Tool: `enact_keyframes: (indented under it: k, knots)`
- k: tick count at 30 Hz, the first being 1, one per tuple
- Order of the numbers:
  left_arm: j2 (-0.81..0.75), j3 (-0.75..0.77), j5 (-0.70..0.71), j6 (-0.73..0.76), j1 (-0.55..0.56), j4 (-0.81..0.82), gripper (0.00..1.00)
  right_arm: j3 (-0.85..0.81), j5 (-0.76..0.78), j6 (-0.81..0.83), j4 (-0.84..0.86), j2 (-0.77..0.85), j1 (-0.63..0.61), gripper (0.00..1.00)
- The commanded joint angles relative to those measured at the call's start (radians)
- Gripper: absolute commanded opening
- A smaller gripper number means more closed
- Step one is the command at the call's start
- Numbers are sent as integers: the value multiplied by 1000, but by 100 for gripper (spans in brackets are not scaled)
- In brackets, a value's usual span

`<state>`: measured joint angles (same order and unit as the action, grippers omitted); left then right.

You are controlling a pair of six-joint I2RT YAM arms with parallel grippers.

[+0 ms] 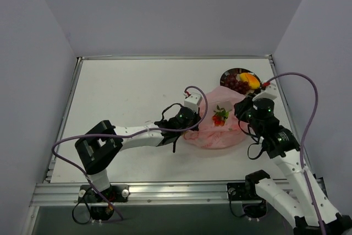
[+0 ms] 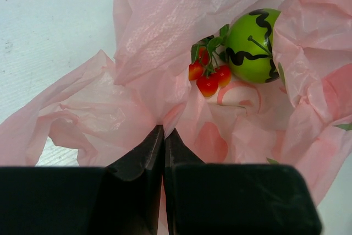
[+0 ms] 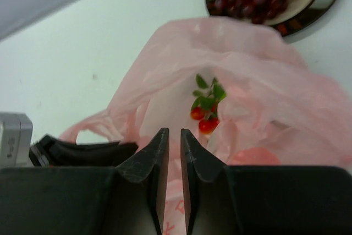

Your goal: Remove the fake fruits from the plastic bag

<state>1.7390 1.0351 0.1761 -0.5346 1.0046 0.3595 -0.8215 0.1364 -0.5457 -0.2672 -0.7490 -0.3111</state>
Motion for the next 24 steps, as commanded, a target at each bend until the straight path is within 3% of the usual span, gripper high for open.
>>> enact_keyframes:
  k: [1, 4, 6, 13, 24]
  knots:
    - [-22, 11, 0, -4, 6, 41, 2, -11, -47, 41, -35, -111, -117, 10]
    - [-27, 8, -3, 2, 6, 47, 2, 2, 15, 82, -9, -205, -187, 13]
    - [-30, 8, -3, 8, 6, 47, 2, 22, 49, 119, 19, -255, -191, 24]
    - [-32, 13, -23, 51, 5, 44, 2, 13, 166, 156, 78, -395, -192, 41]
    - [-21, 16, -44, 51, -11, 71, 2, -1, 322, 158, 171, -573, -195, 42]
